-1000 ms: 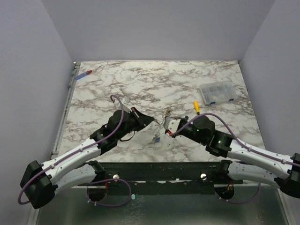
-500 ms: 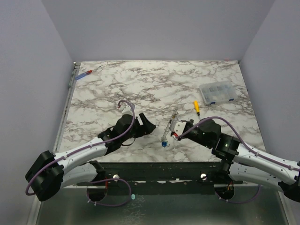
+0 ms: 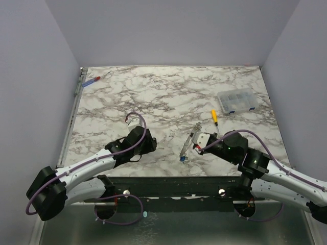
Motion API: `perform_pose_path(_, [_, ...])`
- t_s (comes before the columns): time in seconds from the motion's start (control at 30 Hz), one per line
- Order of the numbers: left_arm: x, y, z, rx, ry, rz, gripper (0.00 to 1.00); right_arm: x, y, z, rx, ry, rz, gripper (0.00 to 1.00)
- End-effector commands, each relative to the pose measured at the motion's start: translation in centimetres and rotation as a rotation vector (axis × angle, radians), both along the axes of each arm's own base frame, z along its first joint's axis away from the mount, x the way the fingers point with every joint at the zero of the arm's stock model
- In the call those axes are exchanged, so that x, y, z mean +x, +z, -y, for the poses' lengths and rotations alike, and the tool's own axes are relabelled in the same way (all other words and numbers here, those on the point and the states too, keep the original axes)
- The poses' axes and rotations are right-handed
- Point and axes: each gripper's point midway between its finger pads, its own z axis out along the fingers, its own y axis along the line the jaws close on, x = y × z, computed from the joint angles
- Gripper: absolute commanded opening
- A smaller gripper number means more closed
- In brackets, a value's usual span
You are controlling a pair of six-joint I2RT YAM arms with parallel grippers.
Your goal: Put the keys on the keyring
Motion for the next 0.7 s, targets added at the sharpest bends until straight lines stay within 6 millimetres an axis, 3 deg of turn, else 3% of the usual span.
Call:
perform_pose_path(0.0, [0.1, -1.3, -1.8, 0.141, 0.018, -0.029, 0.54, -0.4, 0.2, 0.3, 0.028, -0.002, -0.017, 0.01])
perform_pose_path(0.13, [0.8, -1.5, -2.0, 0.207, 0.031, -0.042, 0.48, -0.7, 0.4, 0.1, 0.033, 0.02, -0.029, 0.01])
perform_pose_path(0.27, [1.5, -1.8, -3.1, 0.231, 0.188, -0.079, 0.48, -1.1, 0.4, -0.1, 0.033, 0.04, -0.041, 0.0])
perform_pose_path(0.43, [1.6, -3.0, -2.0, 0.075, 0.393, -0.183, 0.45, -1.5, 0.4, -0.2, 0.04, 0.061, -0.042, 0.01])
perform_pose_path(0.53, [1.7, -3.5, -1.5, 0.024, 0.474, -0.222, 0.33, -1.6, 0.4, -0.2, 0.042, 0.068, -0.04, 0.0])
perform_pose_path(0.67, [1.5, -4.0, -1.4, -0.055, 0.579, -0.264, 0.35, -1.7, 0.4, -0.1, 0.039, 0.074, -0.033, 0.01])
